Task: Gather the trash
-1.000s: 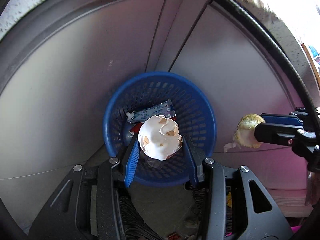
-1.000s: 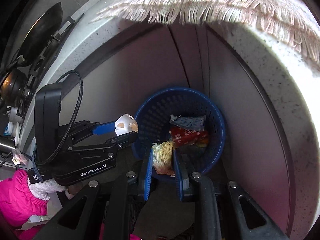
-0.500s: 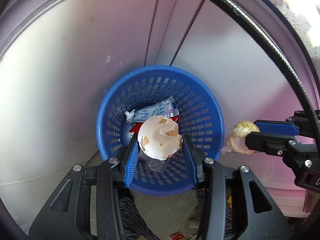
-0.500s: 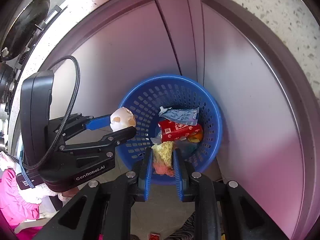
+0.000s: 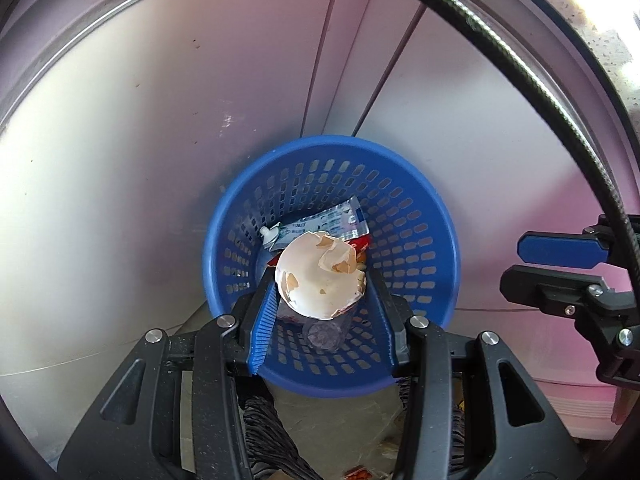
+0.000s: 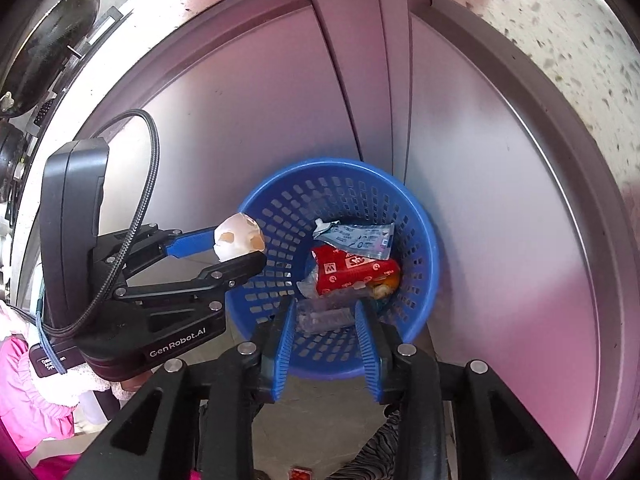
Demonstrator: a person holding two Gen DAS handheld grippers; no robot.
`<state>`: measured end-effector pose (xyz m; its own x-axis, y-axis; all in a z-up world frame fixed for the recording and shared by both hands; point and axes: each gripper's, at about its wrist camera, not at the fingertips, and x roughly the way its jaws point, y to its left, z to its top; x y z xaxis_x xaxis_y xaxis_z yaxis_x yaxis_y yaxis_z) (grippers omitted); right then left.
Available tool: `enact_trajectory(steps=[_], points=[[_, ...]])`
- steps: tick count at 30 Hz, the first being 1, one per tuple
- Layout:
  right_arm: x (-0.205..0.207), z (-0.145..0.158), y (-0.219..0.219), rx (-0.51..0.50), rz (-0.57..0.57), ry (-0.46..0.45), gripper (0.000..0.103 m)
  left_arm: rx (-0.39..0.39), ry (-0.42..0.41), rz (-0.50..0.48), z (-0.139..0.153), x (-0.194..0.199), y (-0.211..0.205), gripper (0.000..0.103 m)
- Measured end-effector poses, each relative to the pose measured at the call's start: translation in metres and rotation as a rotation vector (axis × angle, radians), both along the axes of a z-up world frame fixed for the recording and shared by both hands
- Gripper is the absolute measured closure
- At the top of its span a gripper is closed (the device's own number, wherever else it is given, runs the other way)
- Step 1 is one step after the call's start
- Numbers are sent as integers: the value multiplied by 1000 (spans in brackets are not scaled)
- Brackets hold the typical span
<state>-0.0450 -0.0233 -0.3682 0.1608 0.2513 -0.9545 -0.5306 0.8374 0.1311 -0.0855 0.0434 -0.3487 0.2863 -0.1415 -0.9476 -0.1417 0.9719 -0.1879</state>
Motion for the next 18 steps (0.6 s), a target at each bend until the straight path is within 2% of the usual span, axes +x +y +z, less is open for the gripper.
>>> enact_trajectory(steps=[2,3,6,8,10,18], points=[[-2,-2,0,-3,0,0,66,5,1,2,0,-1,-1,50],[-3,-1,0,-5,0,-3,61,9,-3,4,1,-2,-1,46],[-5,-2,1,-13,5,-10,56,19,-2,7,2,-4,3,41],[-5,-2,2,-20,10,-10,55,19,1,9,2,-5,5,41],[-6,-2,1,-26,11,-16,47,23,3,8,3,-5,5,41],[-9,5,-2,-23,7,-33,37,29,-5,13,8,-6,9,41]])
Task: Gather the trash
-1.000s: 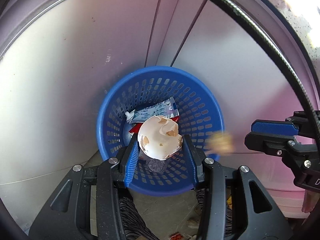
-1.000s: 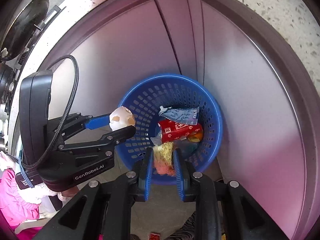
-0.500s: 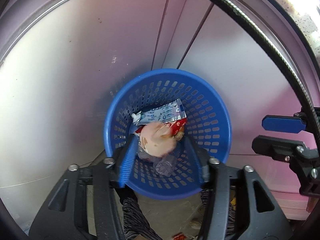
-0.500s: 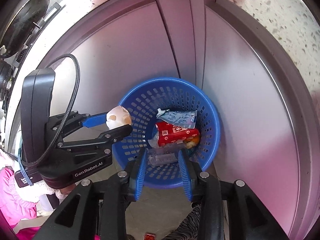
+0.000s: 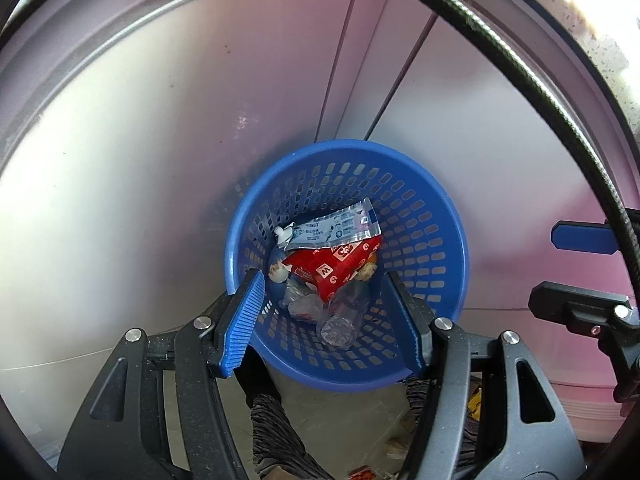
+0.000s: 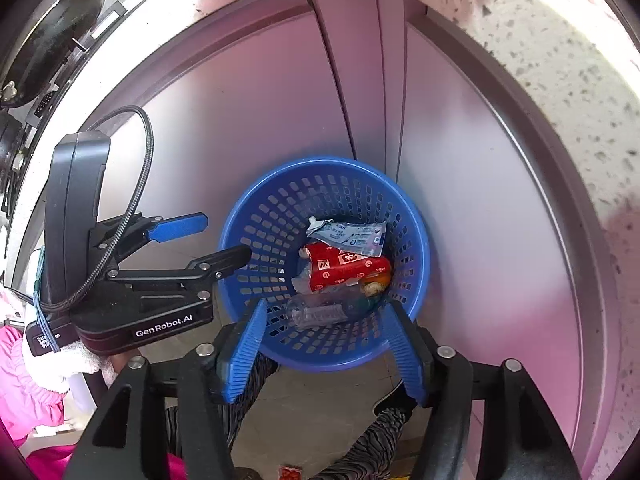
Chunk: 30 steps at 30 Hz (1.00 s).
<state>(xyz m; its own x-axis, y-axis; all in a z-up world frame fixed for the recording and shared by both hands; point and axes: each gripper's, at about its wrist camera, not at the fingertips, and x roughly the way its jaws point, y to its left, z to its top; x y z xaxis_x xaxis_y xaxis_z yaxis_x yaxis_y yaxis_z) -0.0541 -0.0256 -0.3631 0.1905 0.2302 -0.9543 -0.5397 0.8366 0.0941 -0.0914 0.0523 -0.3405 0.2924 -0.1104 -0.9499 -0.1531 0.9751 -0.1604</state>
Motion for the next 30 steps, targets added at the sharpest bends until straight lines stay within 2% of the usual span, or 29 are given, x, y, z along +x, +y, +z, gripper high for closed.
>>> enact_trajectory(steps=[7,13,22,26,30], points=[[-4,12,-3,6,5,-16,37,6,-20,0,18,-6,9,41],[-14,42,-11,55,-2,-43,35,8,-62,7,47,-10,16,41],[-25,91,-19,117,-7,-105,33,15,-149,-9,105,-10,13,41],[-28,118,-28,158,-25,-144,32,21,-210,-23,138,-9,6,41],[-29,150,-41,204,-56,-203,27,15,-284,-23,174,-3,2,40]])
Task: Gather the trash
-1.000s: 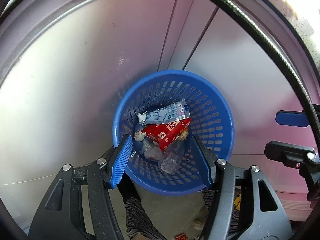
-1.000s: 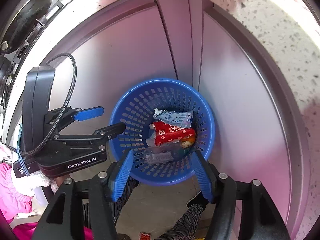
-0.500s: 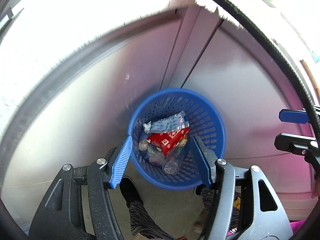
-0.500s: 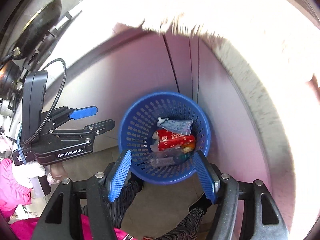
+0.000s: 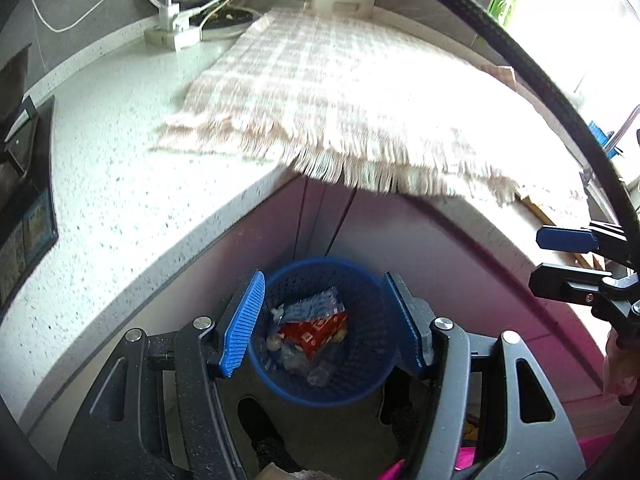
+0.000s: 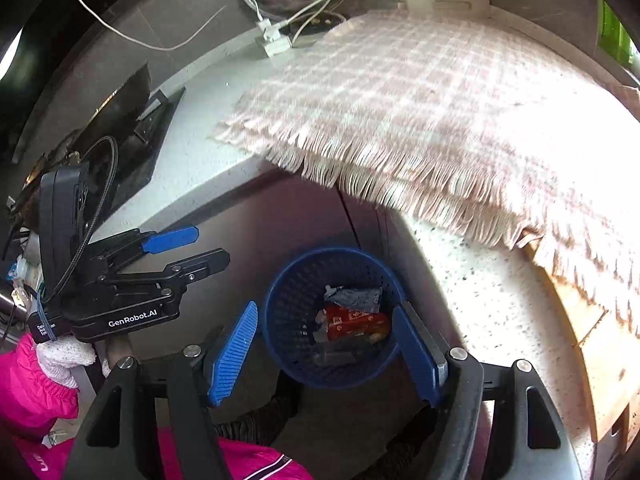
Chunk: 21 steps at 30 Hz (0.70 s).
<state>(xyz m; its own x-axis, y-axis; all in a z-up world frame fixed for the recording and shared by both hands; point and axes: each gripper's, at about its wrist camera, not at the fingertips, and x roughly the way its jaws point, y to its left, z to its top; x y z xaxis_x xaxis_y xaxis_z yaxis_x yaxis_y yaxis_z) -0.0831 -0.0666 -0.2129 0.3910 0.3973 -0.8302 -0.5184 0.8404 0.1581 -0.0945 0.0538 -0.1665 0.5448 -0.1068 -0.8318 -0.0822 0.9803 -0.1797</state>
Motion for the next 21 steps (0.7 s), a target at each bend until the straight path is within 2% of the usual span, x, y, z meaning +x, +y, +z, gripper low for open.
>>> enact_trajectory(steps=[4,9,14,17,19,21], points=[[-1,34,-14,43,-40,-71,24,-5,-87,0,31,9,-7,26],[-4,74,-32,106,-93,-162,16,-1,-186,-17,75,21,-18,24],[-2,105,-46,151,-132,-226,14,-7,-278,-35,115,28,-29,14],[-4,121,-55,177,-155,-270,10,16,-319,-39,135,31,-37,10],[-4,130,-59,191,-166,-301,4,26,-346,-30,147,33,-40,1],[-6,139,-64,202,-180,-338,0,24,-378,-18,159,34,-41,1]])
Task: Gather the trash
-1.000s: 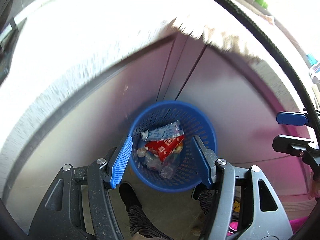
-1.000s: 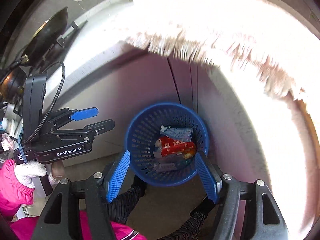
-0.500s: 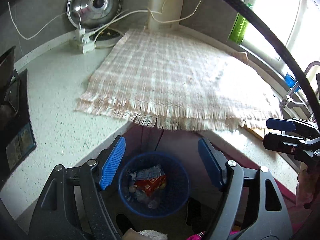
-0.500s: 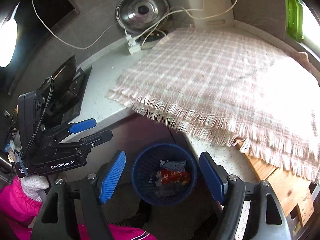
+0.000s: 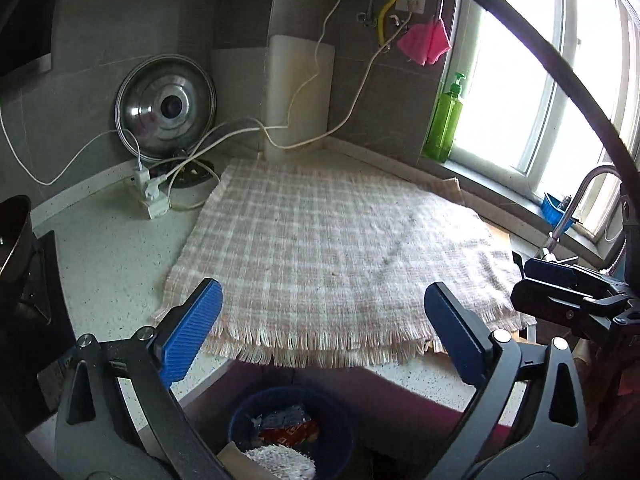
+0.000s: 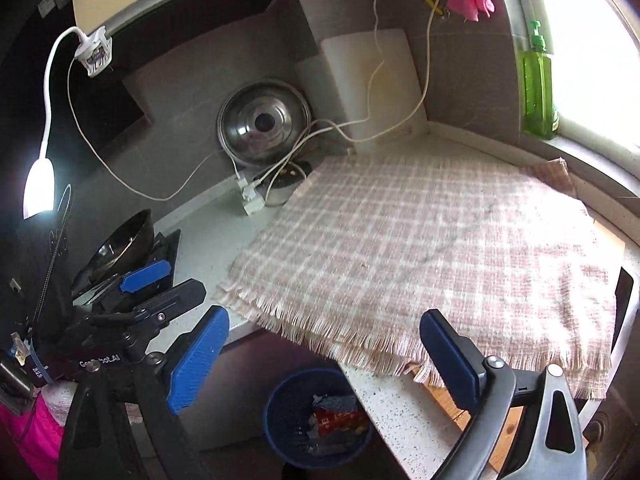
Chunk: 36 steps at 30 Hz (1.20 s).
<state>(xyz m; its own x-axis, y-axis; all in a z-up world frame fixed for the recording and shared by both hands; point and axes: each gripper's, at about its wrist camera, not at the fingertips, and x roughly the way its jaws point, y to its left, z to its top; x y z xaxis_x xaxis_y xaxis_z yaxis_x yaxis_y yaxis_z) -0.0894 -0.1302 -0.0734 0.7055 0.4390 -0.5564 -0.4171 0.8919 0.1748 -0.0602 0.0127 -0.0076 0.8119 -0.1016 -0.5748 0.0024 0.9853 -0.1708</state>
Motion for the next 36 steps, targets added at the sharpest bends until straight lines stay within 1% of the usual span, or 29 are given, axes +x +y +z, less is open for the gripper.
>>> enact_trajectory(steps=[4,10,19,31,36], points=[[1,14,-5,8,-26,-41,0,-16,-28,12,17,5,-1,0],[0,24,-10,36,-42,-66,0,-1,-48,12,28,10,-7,0],[4,22,-16,93,-43,-47,0,-31,-36,-20,29,13,-15,0],[9,22,-18,115,-37,-32,0,-56,-27,-27,30,16,-12,0],[12,22,-18,122,-37,-29,0,-78,-21,-29,31,18,-12,0]])
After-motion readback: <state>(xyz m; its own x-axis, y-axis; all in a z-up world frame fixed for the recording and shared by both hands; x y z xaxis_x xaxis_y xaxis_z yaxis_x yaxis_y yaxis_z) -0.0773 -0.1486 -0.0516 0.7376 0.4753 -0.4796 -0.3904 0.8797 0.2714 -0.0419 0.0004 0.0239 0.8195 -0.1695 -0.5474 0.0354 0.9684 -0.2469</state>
